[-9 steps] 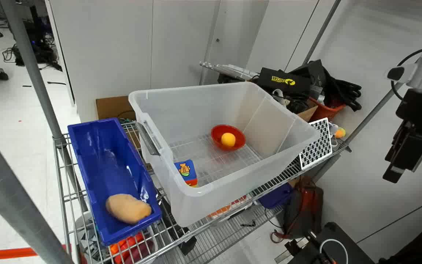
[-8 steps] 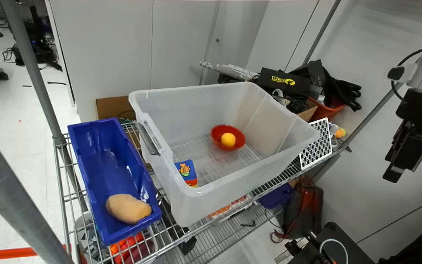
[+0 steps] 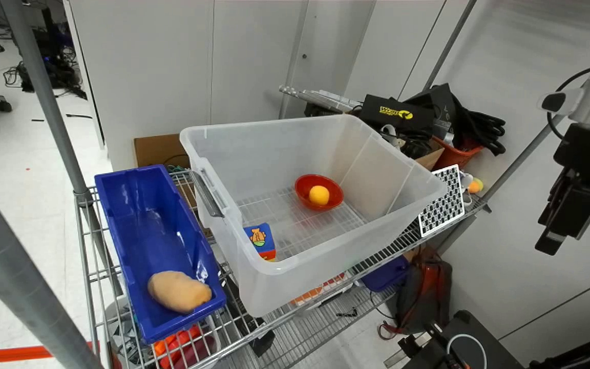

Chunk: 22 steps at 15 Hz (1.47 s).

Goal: Move the pee plush toy

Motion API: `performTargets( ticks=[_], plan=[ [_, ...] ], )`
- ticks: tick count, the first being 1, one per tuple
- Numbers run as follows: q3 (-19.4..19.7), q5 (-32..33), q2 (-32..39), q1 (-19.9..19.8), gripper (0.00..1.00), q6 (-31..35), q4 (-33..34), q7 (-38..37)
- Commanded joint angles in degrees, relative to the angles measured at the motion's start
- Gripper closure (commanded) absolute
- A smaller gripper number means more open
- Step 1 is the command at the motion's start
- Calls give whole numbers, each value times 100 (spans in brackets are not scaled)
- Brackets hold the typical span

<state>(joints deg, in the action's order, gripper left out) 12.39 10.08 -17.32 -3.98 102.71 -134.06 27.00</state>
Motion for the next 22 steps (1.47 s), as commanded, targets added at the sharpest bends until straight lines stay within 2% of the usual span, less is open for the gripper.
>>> performTargets(
  ticks=[1,4,8,10,12,16,20,22],
  plan=[
    [-52,-15,5,-55,0,-4,5,12],
    [-129,-189,71,43,0,362,79,-54],
    [-315,-328,224,216,0,1276,296,-61],
    [-378,-413,565,261,0,1655,598,-170],
    [-398,-802,1012,344,0,1885,1003,-163],
    [-599,-1581,2204,394,0,1754,2143,51],
    [-934,-1681,3324,231,0,1733,3192,296],
    [-1030,-1606,3869,117,0,1484,3712,244]
  ],
)
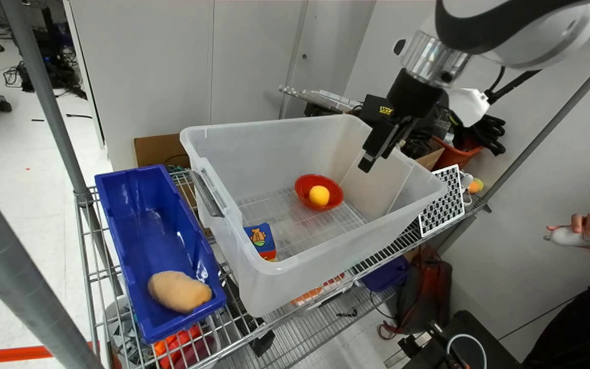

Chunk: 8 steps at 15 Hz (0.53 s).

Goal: Move the pee plush toy

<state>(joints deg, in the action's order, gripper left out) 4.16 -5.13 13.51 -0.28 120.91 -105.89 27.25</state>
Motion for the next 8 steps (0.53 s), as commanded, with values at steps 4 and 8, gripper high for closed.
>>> performTargets(
  ticks=[4,8],
  plan=[
    [-376,6,1693,-514,0,-673,1662,218],
    [-472,63,2484,-694,0,-883,2288,166]
  ],
)
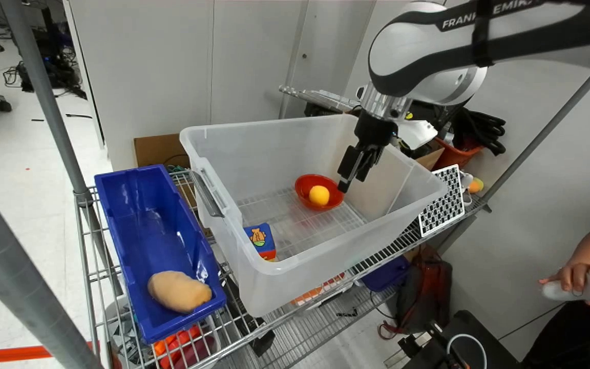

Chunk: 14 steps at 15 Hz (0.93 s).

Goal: Move the pee plush toy

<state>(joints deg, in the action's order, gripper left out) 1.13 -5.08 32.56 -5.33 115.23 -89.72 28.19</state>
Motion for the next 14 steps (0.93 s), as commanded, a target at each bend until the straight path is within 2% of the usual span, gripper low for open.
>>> performTargets(
  ticks=[1,7,14],
  plan=[
    [-182,106,753,-202,0,-330,788,54],
    [-157,339,1675,-220,0,-823,1526,-55],
    [-80,793,2083,-284,0,-1535,1870,-50]
  ],
)
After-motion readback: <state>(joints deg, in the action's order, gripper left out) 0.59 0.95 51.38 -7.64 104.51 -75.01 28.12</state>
